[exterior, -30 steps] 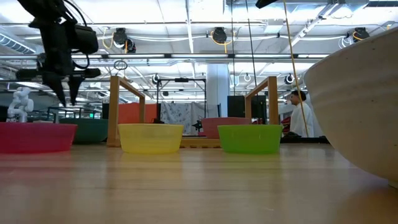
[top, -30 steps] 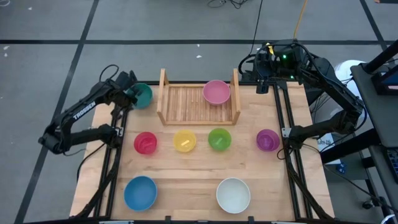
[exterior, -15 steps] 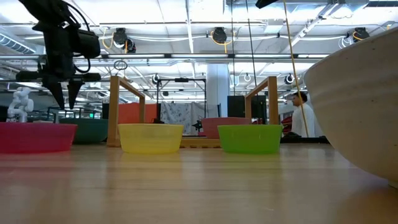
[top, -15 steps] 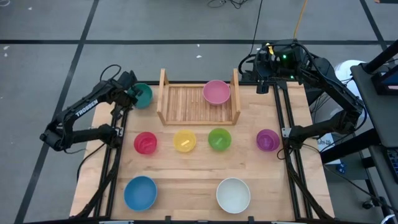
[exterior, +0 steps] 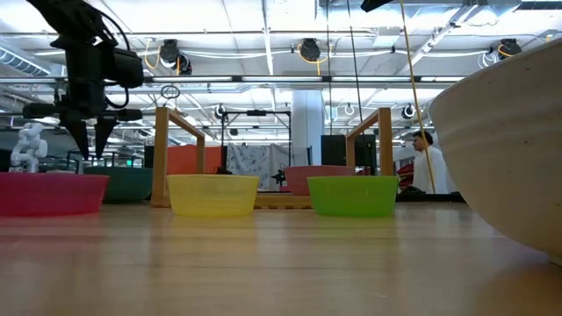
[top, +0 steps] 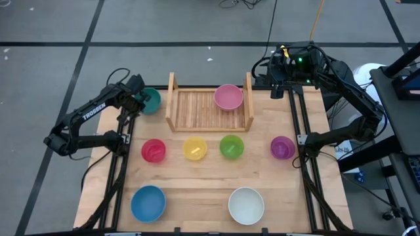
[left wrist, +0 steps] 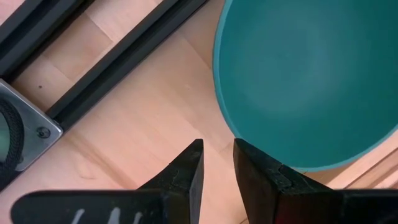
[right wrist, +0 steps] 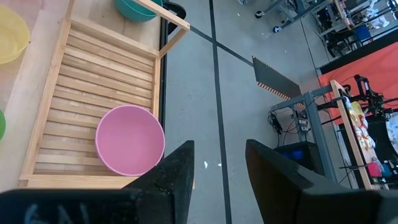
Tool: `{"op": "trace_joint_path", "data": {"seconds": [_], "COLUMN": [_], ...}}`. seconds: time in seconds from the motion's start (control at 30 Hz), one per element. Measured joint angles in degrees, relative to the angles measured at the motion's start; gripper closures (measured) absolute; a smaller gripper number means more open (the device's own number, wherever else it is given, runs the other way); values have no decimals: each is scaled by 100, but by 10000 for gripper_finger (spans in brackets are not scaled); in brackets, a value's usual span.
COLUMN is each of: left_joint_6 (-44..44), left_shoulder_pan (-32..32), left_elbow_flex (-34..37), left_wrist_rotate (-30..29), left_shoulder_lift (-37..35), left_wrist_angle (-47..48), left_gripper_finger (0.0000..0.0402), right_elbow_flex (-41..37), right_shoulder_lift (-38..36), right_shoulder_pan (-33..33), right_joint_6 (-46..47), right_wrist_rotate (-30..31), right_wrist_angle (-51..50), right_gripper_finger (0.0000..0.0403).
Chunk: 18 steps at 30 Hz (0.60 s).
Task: Place and stack bowls onto a shelf
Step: Stack the dark green bowl into the pink bowl on the shelf
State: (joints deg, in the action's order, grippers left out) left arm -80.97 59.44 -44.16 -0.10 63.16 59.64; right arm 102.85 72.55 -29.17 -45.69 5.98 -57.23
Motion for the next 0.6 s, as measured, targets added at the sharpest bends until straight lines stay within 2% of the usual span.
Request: {"op": "trace_joint_path", "data": {"seconds": [0.33, 0.6], "left_joint_6": [-2, 105], "left_shoulder_pan": [122, 131], "left_elbow_flex": [0, 0], "left_wrist_rotate": [-101, -129], "left_shoulder_lift": [24, 321], "left_wrist_angle": [-11, -114], "left_gripper_finger": [309, 309], "right_elbow_flex": [1, 0], "right_shoulder_lift": [-1, 0], "right_shoulder_pan": [0, 0], "right_joint_6": [-2, -9], "right_wrist_rotate": [0, 0], "right_wrist_angle": [-2, -2], "right_gripper_finger": [264, 264]}}
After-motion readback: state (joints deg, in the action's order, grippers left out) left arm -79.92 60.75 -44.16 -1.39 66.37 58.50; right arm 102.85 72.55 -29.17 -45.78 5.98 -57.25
